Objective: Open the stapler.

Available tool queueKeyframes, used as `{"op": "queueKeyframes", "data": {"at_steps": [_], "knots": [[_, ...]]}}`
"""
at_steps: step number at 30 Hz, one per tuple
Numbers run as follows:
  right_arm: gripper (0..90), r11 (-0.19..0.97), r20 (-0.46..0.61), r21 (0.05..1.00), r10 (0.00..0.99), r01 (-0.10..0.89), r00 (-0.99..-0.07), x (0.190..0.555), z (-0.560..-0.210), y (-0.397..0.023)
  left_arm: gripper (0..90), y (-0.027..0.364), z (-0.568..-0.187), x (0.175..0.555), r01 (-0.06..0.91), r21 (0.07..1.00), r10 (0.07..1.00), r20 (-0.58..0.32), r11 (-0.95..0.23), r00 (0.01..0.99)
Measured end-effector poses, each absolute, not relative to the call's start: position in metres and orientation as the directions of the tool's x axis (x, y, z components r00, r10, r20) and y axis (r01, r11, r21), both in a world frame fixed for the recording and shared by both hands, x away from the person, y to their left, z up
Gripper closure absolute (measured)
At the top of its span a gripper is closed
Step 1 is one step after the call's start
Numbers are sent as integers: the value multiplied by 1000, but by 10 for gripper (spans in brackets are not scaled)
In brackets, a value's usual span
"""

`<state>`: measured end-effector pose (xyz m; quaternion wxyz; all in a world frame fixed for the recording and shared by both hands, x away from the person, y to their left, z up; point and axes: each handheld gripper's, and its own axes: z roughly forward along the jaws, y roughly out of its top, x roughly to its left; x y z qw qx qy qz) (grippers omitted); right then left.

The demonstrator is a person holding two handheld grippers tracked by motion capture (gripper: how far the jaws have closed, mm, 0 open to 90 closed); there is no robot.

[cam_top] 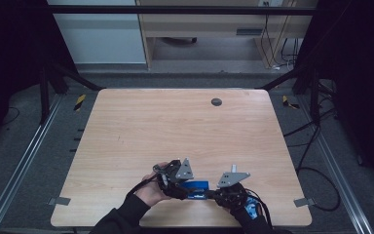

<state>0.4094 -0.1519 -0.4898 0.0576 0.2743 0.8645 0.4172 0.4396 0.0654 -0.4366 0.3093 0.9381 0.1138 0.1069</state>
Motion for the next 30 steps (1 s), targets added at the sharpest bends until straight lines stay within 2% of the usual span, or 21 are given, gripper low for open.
{"op": "queueKeyframes", "data": {"at_steps": [18,30], "knots": [[900,494,130,754,533,432,-836,409,-490,-151,519,46,-443,453,110,544,186,86,-832,979],[900,487,129,758,539,433,-832,410,-491,-149,572,37,-445,457,63,476,121,91,-877,989]]}}
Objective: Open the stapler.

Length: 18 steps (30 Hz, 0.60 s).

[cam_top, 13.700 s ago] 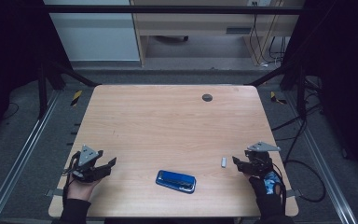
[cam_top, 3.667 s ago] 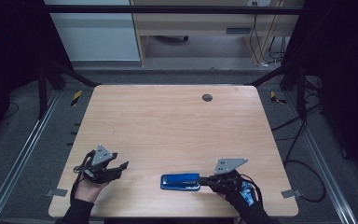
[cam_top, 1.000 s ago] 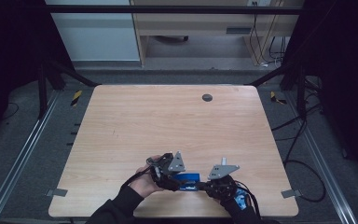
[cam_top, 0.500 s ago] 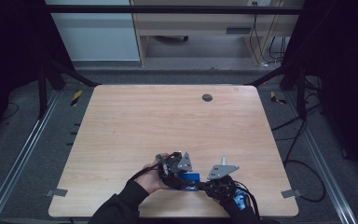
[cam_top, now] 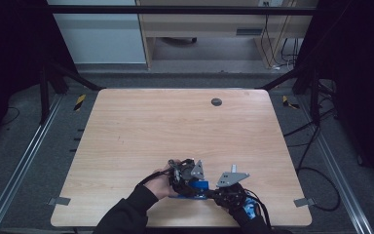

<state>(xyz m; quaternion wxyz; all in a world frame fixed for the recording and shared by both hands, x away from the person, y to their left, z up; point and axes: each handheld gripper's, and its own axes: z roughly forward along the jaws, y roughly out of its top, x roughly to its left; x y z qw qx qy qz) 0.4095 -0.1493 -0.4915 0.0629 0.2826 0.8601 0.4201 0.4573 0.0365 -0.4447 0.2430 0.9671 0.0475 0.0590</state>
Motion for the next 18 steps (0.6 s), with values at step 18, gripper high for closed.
{"op": "queueKeyframes", "data": {"at_steps": [18], "knots": [[900,480,130,761,546,436,-827,410,-493,-148,622,31,-451,463,30,435,69,75,-900,995]]}}
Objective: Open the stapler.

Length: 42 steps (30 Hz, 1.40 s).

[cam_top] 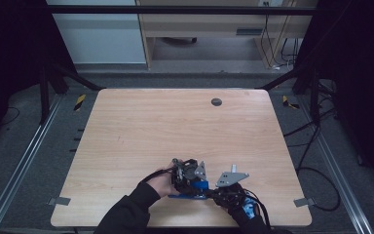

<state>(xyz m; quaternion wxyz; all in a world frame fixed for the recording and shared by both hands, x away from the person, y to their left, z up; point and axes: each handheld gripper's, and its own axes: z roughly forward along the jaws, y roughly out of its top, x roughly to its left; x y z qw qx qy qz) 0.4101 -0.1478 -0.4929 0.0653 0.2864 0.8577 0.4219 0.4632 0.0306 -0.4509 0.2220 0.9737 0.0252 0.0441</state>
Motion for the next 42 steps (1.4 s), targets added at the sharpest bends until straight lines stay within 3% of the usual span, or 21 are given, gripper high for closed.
{"op": "queueKeyframes", "data": {"at_steps": [18,42], "knots": [[900,459,129,775,559,435,-819,407,-495,-147,650,31,-449,468,-24,422,3,63,-906,998],[900,434,176,769,564,470,-807,408,-496,-147,658,34,-448,466,6,463,30,45,-886,999]]}}
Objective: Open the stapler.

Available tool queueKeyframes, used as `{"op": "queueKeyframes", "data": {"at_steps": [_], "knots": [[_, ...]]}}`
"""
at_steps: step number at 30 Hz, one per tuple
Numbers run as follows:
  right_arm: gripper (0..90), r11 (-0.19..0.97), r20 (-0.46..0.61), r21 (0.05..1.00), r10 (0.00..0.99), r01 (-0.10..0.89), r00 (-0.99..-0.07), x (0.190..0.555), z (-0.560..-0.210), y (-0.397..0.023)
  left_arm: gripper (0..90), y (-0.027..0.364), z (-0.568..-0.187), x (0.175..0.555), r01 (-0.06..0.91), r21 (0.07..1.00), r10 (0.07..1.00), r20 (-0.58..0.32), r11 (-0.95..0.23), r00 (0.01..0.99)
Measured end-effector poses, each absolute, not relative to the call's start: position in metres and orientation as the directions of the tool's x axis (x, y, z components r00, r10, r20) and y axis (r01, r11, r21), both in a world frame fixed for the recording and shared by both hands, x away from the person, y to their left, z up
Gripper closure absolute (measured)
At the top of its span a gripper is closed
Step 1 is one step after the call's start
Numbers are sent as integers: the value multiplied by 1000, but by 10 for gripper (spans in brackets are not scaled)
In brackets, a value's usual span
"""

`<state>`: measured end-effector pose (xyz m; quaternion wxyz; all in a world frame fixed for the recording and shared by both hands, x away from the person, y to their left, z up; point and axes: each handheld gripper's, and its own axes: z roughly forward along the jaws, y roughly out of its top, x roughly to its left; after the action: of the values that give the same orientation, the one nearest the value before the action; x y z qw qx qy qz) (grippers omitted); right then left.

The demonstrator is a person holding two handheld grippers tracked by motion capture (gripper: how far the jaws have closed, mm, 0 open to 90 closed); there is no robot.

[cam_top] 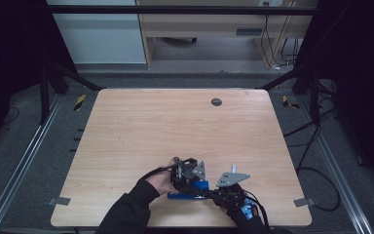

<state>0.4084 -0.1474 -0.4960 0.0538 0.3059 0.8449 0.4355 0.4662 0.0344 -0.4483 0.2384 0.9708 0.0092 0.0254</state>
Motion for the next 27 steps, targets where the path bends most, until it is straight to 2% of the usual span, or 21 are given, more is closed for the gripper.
{"op": "queueKeyframes", "data": {"at_steps": [15,21,27], "knots": [[900,434,177,767,566,473,-806,408,-496,-147,658,38,-451,465,10,485,36,45,-874,998],[900,473,121,762,567,442,-815,407,-493,-145,653,36,-452,466,4,469,28,44,-883,999],[900,473,119,764,565,439,-816,407,-493,-145,646,32,-449,467,-18,423,7,57,-906,998]]}}
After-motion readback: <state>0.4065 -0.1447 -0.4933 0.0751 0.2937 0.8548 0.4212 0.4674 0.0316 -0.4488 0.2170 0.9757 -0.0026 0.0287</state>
